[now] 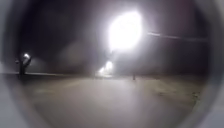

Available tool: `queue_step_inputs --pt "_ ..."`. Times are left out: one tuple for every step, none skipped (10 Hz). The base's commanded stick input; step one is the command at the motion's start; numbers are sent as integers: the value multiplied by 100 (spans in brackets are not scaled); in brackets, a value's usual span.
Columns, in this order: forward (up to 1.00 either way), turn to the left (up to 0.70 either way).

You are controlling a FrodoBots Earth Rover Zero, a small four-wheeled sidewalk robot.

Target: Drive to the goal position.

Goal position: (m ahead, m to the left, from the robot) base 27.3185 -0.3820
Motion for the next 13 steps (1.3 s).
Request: queue_step_inputs --pt "100 3" --pt "100 3" --pt "100 3" --pt "100 3" --pt "100 3" --pt "100 3" --pt "100 3" --pt "100 4" --pt "100 5" --pt "100 5" --pt "100 5" --pt "100 5" --pt "100 5"
